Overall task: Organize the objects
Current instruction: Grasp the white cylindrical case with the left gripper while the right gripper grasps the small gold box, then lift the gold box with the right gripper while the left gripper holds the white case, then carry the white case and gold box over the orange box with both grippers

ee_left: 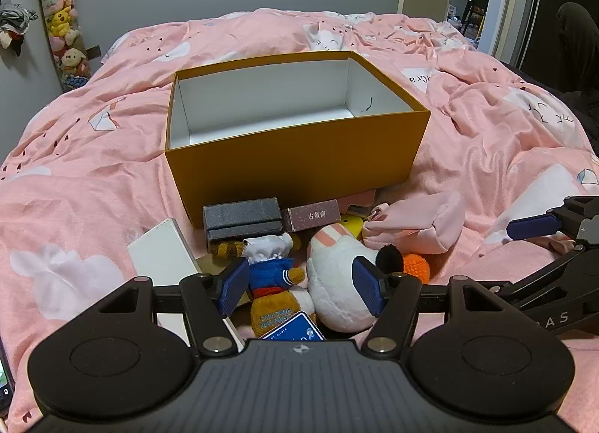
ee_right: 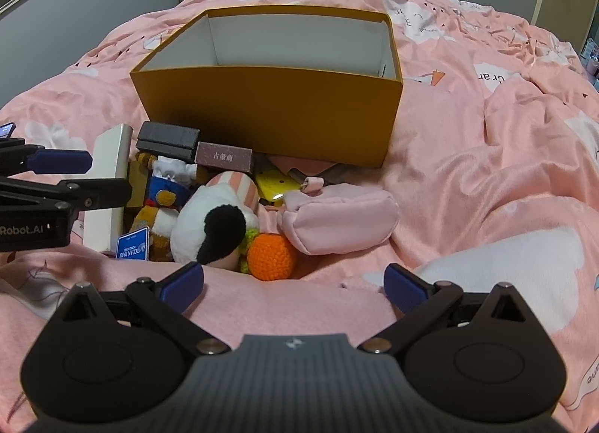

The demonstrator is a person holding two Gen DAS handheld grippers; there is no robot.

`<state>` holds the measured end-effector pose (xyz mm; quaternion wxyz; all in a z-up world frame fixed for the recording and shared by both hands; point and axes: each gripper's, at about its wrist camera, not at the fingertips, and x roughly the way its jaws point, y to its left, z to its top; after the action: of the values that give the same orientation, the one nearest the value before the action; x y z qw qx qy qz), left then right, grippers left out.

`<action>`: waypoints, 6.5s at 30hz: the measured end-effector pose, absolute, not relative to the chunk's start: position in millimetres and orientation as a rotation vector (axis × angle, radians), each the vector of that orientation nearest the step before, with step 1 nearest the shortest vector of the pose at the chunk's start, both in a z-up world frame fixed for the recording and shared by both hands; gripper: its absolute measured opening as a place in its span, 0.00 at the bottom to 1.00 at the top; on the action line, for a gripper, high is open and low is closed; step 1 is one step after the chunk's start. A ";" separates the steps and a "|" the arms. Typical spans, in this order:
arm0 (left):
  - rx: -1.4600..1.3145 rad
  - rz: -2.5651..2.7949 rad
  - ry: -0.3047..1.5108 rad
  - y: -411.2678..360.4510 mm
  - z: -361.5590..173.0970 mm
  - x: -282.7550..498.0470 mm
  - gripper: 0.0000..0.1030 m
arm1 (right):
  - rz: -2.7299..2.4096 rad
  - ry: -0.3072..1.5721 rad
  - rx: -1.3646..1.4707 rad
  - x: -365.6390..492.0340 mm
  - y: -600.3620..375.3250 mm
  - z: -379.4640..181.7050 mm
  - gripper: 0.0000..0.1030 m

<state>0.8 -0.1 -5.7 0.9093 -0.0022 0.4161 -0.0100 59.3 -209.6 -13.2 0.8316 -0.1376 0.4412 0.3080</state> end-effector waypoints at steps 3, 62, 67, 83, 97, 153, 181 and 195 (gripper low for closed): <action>-0.004 -0.021 0.859 -0.2 -5.8 1.1 0.72 | 0.653 0.935 -0.292 59.4 -209.5 -13.1 0.99; -0.164 0.277 1.094 95.0 -57.3 27.5 0.34 | 1.104 1.049 -0.275 104.4 -70.9 -26.0 0.44; -0.249 0.268 1.067 114.3 -52.8 18.2 0.32 | 1.176 1.039 -0.398 91.2 -48.6 -30.8 0.44; -0.354 0.252 1.038 140.3 -55.1 7.3 0.32 | 1.329 0.767 -0.889 57.3 6.6 -64.4 0.59; -0.349 0.244 1.041 142.2 -60.1 9.7 0.32 | 1.386 0.467 -1.288 32.5 26.4 -97.5 0.76; -0.324 0.181 0.824 125.7 11.8 16.4 0.29 | 1.345 0.778 -0.681 106.3 -13.5 51.1 0.46; -0.378 0.103 0.777 93.7 -12.4 228.8 0.29 | 0.887 0.925 -0.410 285.0 -41.7 24.8 0.46; -0.332 0.123 0.952 90.7 -62.5 233.2 0.29 | 0.917 1.032 -0.358 295.2 -26.2 -17.6 0.46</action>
<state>233.2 90.7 -62.5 0.8739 -0.1590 0.4556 0.0587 295.2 -26.2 -17.6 0.7563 -0.1643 0.4733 0.4207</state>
